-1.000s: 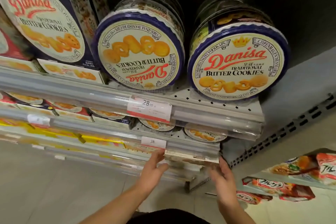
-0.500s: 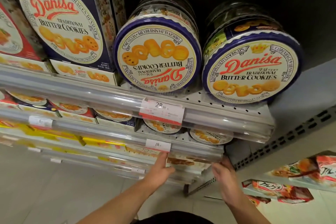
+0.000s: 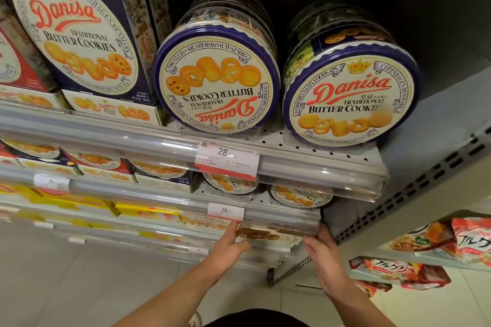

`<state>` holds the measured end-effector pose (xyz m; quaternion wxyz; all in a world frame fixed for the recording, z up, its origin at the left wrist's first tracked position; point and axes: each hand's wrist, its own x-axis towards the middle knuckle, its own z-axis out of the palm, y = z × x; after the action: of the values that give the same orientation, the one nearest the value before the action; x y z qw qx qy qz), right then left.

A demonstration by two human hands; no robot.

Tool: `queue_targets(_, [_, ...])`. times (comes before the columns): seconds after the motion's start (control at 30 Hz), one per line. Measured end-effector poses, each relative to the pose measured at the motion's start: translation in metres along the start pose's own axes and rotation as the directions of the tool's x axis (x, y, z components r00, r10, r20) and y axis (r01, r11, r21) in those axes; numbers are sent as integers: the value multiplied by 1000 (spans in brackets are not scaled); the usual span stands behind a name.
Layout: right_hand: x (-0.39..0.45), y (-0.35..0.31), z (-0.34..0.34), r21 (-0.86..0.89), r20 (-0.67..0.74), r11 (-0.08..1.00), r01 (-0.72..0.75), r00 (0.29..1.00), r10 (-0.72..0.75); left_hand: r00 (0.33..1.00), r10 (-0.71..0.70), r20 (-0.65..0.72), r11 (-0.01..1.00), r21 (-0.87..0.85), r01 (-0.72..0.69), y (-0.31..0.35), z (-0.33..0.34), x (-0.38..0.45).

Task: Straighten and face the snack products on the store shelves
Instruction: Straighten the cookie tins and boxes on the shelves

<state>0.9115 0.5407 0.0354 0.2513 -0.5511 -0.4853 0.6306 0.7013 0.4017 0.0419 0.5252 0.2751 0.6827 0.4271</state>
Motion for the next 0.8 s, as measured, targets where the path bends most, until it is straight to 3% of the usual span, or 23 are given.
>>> queue_targets(0.17, [5, 5, -2, -106, -18, 994, 32, 999, -34, 1000, -15, -20, 999, 43, 16, -1, -1, -3])
queue_targets(0.33, [-20, 3, 0, -491, -25, 871, 22, 999, -39, 985, 63, -161, 951, 310, -10, -9, -4, -6])
queue_targets(0.4, [-29, 14, -4, -647, -3, 757, 92, 992, -123, 976, 134, -170, 902, 428, -49, -11, -5, -10])
queue_targets(0.47, [-35, 23, -9, -787, 55, 578, 214, 958, -280, 967, 196, -165, 854, 513, -85, -12, -5, -12])
queue_targets(0.53, [-36, 29, -12, -844, 180, 371, 387, 856, -484, 962, 228, -152, 807, 583, -99, -13, -4, -15])
queue_targets(0.6, [-38, 25, -8, -803, 399, 136, 580, 694, -600, 957, 249, -146, 755, 648, -98, -15, -5, -20])
queue_targets(0.63, [-39, 19, -3, -754, 499, 50, 655, 621, -604, 956, 254, -148, 732, 675, -90, -16, -5, -23])
queue_targets(0.7, [-35, 13, 6, -698, 619, -73, 712, 549, -561, 954, 255, -155, 697, 714, -71, -17, -6, -30])
queue_targets(0.8, [-27, 7, 17, -738, 636, -140, 660, 612, -470, 940, 295, -170, 653, 754, -69, -20, -7, -42])
